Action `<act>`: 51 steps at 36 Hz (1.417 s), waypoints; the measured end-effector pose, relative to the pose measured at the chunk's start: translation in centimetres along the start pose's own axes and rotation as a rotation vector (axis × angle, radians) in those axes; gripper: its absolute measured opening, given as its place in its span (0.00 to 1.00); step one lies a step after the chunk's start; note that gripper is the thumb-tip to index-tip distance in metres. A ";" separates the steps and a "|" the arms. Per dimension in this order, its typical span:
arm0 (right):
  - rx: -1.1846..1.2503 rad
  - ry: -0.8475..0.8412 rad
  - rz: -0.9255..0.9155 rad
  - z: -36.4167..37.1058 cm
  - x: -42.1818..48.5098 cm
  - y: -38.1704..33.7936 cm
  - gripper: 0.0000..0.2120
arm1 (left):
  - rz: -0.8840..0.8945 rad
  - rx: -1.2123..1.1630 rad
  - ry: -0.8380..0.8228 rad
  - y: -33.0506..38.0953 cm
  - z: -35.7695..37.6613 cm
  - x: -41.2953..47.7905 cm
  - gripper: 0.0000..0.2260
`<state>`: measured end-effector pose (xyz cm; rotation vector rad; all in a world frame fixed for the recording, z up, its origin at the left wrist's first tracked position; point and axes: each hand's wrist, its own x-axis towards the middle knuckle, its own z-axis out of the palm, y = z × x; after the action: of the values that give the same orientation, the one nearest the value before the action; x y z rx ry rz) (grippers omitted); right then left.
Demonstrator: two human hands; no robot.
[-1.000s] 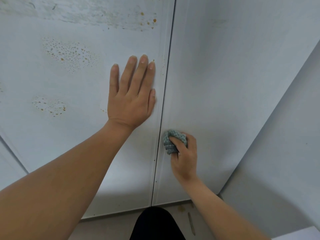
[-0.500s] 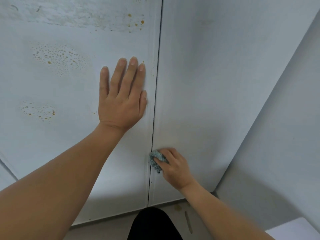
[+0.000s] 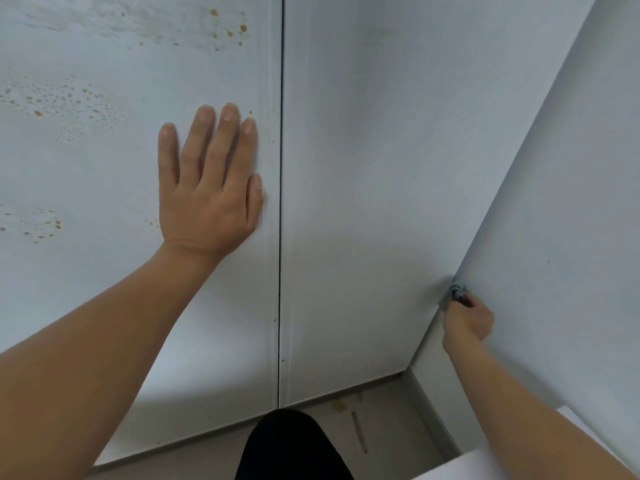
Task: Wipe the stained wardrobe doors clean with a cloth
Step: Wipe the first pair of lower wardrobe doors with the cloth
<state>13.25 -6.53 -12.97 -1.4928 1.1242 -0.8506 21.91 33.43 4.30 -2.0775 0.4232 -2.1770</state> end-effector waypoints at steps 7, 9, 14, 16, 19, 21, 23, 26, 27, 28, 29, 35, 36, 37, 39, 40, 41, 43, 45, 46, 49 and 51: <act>-0.003 -0.063 -0.102 3.4 -4.5 -0.6 0.11 | 0.002 0.011 -0.001 0.1 0.1 -0.1 0.28; -0.059 -0.135 -0.187 4.4 -7.4 -0.2 0.09 | 0.002 0.010 -0.001 0.0 0.1 -0.1 0.28; -0.115 -0.250 -0.225 4.0 -8.6 0.7 0.15 | 0.000 -0.006 -0.005 0.0 0.0 0.0 0.28; -0.057 -0.196 -0.182 3.7 -7.3 0.3 0.15 | -0.002 -0.001 -0.006 0.0 0.0 0.1 0.28; -0.011 -0.097 -0.084 3.7 -6.6 -0.8 0.15 | -0.002 -0.003 -0.010 0.1 0.0 0.0 0.28; 0.008 -0.064 -0.056 4.6 -7.6 -1.4 0.16 | 0.001 -0.005 -0.008 0.1 0.0 0.0 0.28; 0.022 -0.044 -0.077 5.6 -9.7 -1.8 0.15 | -0.002 -0.005 -0.009 0.0 0.0 -0.1 0.28; 0.013 -0.139 -0.199 6.4 -13.3 -2.1 0.14 | 0.000 -0.005 -0.012 0.0 0.1 -0.1 0.28; 0.000 -0.192 -0.243 6.4 -13.9 -2.0 0.14 | -0.001 -0.004 -0.013 0.0 0.0 -0.1 0.28; -0.005 -0.224 -0.261 6.3 -14.0 -1.9 0.14 | -0.002 -0.007 -0.016 0.0 0.0 -0.1 0.27; 0.002 -0.234 -0.260 6.2 -13.6 -1.8 0.14 | -0.002 -0.012 -0.018 0.0 0.0 -0.1 0.27; 0.002 -0.123 -0.328 4.9 -11.5 -1.9 0.15 | -0.003 -0.026 -0.031 0.1 -0.1 -0.1 0.27; -0.020 -0.134 -0.416 5.0 -12.1 -1.8 0.15 | -0.006 -0.021 -0.029 0.1 -0.1 -0.1 0.27; -0.027 -0.162 -0.520 5.1 -12.9 -1.7 0.15 | -0.007 -0.017 -0.027 0.1 -0.1 0.0 0.27; -0.048 -0.232 -0.781 5.5 -14.4 -0.8 0.14 | -0.007 -0.022 -0.025 0.2 -0.2 0.0 0.26; -0.072 -0.260 -0.940 5.7 -15.0 -0.1 0.14 | -0.005 -0.026 -0.028 0.1 -0.2 -0.1 0.26; -0.103 -0.292 -1.102 5.9 -15.5 0.5 0.14 | -0.005 -0.026 -0.031 0.1 -0.3 0.0 0.26; -0.154 -0.370 -1.358 6.4 -16.4 1.1 0.14 | -0.003 -0.026 -0.034 0.1 -0.3 0.0 0.26; -0.176 -0.409 -1.470 6.7 -17.5 0.7 0.12 | -0.005 -0.033 -0.031 0.1 -0.3 0.0 0.27; -0.164 -0.407 -1.492 6.8 -18.1 0.4 0.12 | -0.008 -0.033 -0.029 0.1 -0.3 0.0 0.27; -0.123 -0.388 -1.524 7.2 -19.3 -0.2 0.14 | -0.018 -0.037 -0.031 0.3 -0.5 0.1 0.26; -0.137 -0.401 -1.589 7.5 -19.3 0.6 0.11 | -0.020 -0.048 -0.034 0.3 -0.6 0.1 0.26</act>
<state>14.07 14.07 -14.26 -2.4456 -0.5534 -1.3463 21.25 33.25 4.26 -2.1500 0.4576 -2.1598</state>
